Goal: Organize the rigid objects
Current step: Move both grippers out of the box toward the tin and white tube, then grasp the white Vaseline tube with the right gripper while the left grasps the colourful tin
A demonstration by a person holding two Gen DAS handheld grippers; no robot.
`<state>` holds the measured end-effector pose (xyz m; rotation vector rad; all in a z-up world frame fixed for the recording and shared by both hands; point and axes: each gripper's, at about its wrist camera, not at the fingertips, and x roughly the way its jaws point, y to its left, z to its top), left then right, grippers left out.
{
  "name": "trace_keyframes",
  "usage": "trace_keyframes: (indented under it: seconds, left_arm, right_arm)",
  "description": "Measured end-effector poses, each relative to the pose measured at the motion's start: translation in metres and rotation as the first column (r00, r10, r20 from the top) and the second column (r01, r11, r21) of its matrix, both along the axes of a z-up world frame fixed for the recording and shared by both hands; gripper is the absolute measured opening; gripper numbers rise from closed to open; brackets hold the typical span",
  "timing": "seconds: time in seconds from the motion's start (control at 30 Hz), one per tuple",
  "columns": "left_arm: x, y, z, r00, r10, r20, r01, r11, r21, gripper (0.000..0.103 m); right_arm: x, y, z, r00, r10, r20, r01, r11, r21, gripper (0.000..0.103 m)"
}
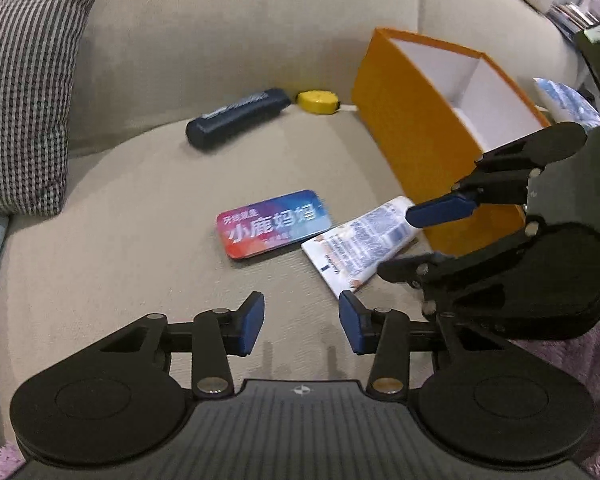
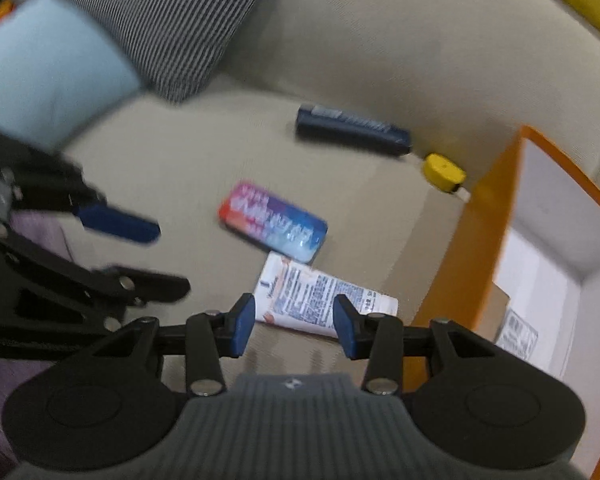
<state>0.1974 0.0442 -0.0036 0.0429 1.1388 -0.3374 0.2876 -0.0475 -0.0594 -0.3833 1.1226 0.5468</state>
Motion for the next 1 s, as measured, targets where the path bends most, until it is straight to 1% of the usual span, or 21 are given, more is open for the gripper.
trace_keyframes:
  seconds: [0.1, 0.2, 0.23, 0.37, 0.4, 0.47, 0.53, 0.57, 0.6, 0.63, 0.7, 0.73, 0.77, 0.87, 0.93, 0.97, 1.0]
  left_arm:
    - [0.003, 0.008, -0.009, 1.0, 0.02, -0.002, -0.02, 1.0, 0.018, 0.051]
    - [0.009, 0.013, -0.014, 1.0, 0.029, -0.007, -0.029, 1.0, -0.004, 0.051]
    - [0.011, 0.014, -0.016, 0.999, 0.031, -0.007, -0.031, 0.999, -0.008, 0.051]
    - [0.018, 0.015, -0.023, 1.0, 0.028, -0.008, -0.029, 0.999, -0.015, 0.051]
    - [0.019, 0.015, -0.024, 1.0, 0.028, -0.01, -0.028, 0.999, -0.019, 0.051]
    - [0.02, 0.016, -0.027, 0.999, 0.03, -0.012, -0.03, 0.999, -0.025, 0.051]
    - [0.021, 0.018, -0.028, 0.999, 0.037, -0.017, -0.038, 0.999, -0.028, 0.051]
    - [0.022, 0.019, -0.029, 0.999, 0.041, -0.019, -0.042, 0.999, -0.029, 0.051]
    - [0.023, 0.02, -0.029, 0.999, 0.046, -0.021, -0.046, 0.998, -0.031, 0.051]
    - [0.022, 0.021, -0.029, 0.999, 0.049, -0.022, -0.05, 0.998, -0.034, 0.051]
    - [0.023, 0.024, -0.029, 0.998, 0.058, -0.025, -0.059, 0.998, -0.038, 0.051]
    - [0.023, 0.025, -0.029, 0.998, 0.062, -0.026, -0.063, 0.997, -0.04, 0.051]
    - [0.023, 0.025, -0.029, 0.997, 0.066, -0.027, -0.067, 0.997, -0.042, 0.051]
    - [0.025, 0.027, -0.029, 0.997, 0.069, -0.023, -0.07, 0.996, -0.047, 0.051]
    - [0.025, 0.027, -0.028, 0.998, 0.062, -0.017, -0.063, 0.997, -0.05, 0.051]
    - [0.025, 0.027, -0.026, 0.998, 0.056, -0.011, -0.057, 0.997, -0.05, 0.051]
    - [0.025, 0.027, -0.025, 0.999, 0.052, -0.006, -0.052, 0.997, -0.05, 0.051]
  right_arm:
    - [0.005, 0.01, -0.015, 0.995, 0.101, -0.014, -0.101, 0.991, -0.09, 0.045]
    - [0.006, 0.013, -0.022, 0.979, 0.203, -0.023, -0.204, 0.965, -0.163, 0.049]
    - [0.007, 0.016, -0.025, 0.974, 0.226, -0.033, -0.228, 0.957, -0.179, 0.05]
    - [0.012, 0.023, -0.045, 0.951, 0.294, -0.089, -0.308, 0.921, -0.239, 0.05]
    - [0.011, 0.025, -0.048, 0.946, 0.312, -0.09, -0.325, 0.912, -0.25, 0.051]
    - [0.007, 0.031, -0.053, 0.925, 0.373, -0.072, -0.378, 0.882, -0.28, 0.06]
    - [0.004, 0.036, -0.059, 0.902, 0.427, -0.062, -0.423, 0.845, -0.327, 0.061]
    - [0.002, 0.039, -0.063, 0.888, 0.457, -0.049, -0.443, 0.823, -0.357, 0.064]
    - [0.001, 0.041, -0.068, 0.872, 0.487, -0.054, -0.469, 0.797, -0.38, 0.064]
    - [0.003, 0.043, -0.07, 0.868, 0.494, -0.057, -0.476, 0.791, -0.384, 0.064]
    - [0.007, 0.044, -0.069, 0.872, 0.486, -0.067, -0.473, 0.796, -0.378, 0.062]
    - [0.009, 0.043, -0.067, 0.872, 0.483, -0.073, -0.473, 0.799, -0.371, 0.059]
    - [0.011, 0.042, -0.065, 0.873, 0.481, -0.074, -0.472, 0.8, -0.37, 0.053]
    - [0.014, 0.039, -0.062, 0.882, 0.466, -0.074, -0.457, 0.807, -0.374, 0.041]
    - [0.018, 0.038, -0.061, 0.893, 0.444, -0.07, -0.437, 0.823, -0.363, 0.036]
    - [0.021, 0.036, -0.058, 0.903, 0.425, -0.069, -0.421, 0.837, -0.351, 0.031]
    - [0.024, 0.035, -0.054, 0.915, 0.398, -0.065, -0.395, 0.855, -0.336, 0.028]
